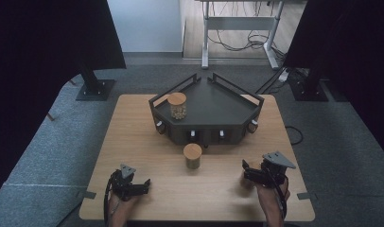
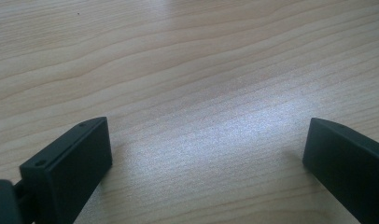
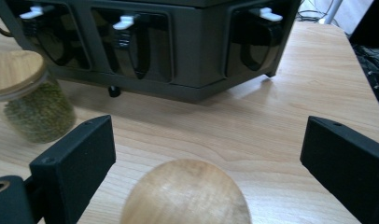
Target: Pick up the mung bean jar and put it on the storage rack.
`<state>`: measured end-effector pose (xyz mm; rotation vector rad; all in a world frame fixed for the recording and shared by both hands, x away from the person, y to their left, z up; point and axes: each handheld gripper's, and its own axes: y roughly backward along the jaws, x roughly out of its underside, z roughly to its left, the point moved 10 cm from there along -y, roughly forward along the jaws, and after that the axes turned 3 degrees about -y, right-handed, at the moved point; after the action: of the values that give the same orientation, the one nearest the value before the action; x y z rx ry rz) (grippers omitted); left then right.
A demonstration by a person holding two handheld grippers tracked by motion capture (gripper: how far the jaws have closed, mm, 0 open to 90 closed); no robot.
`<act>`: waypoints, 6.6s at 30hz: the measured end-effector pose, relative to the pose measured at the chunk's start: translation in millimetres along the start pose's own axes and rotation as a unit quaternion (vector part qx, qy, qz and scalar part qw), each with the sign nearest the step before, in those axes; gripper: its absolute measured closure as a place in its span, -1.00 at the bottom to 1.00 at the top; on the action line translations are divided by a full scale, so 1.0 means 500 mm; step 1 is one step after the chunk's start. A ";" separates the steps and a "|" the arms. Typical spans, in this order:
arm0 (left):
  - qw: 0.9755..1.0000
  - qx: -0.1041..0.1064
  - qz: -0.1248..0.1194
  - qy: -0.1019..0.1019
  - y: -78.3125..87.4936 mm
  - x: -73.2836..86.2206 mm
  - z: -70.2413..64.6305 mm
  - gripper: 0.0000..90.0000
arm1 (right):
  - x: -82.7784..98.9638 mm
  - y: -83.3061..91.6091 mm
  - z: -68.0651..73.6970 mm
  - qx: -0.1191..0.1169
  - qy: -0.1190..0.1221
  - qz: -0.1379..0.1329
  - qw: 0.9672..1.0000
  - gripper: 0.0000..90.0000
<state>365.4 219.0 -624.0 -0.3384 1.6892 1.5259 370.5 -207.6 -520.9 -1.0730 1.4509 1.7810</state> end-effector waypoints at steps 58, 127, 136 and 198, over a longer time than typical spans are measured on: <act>1.000 0.000 0.000 -0.001 0.001 0.001 -0.001 -0.98 | -0.046 -0.056 0.180 -0.069 0.039 -0.014 0.997 -0.93; 1.000 0.000 0.001 -0.001 0.001 0.001 -0.002 -0.98 | -0.021 -0.171 0.344 -0.114 0.060 -0.005 0.992 -0.98; 1.000 0.000 0.000 -0.001 0.001 0.001 -0.002 -0.98 | -0.011 -0.194 0.354 -0.106 0.062 0.001 0.992 -0.95; 1.000 0.004 0.000 -0.005 0.001 0.001 -0.004 -0.98 | -0.015 -0.197 0.362 -0.113 0.079 -0.006 0.990 -0.46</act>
<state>363.8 217.5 -624.0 -0.3266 1.6875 1.5178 418.0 -8.8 -548.7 -1.3604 1.3520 1.9241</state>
